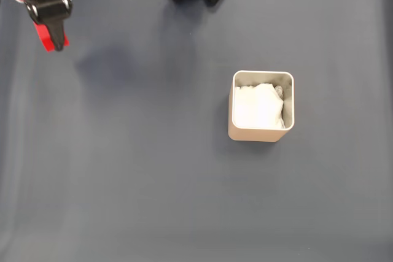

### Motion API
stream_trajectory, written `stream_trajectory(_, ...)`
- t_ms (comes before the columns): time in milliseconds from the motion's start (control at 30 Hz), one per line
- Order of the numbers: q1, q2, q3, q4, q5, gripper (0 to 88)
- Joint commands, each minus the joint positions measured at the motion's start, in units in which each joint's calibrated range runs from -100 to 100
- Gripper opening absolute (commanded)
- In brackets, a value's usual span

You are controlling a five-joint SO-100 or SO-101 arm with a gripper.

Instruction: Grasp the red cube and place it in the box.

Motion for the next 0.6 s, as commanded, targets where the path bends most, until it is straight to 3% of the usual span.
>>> stream_trajectory(0,-3.8,-4.0,-3.2,0.4,0.9,0.2)
stream_trajectory(567,-23.9,-12.4,-0.8,0.3,2.2,0.2)
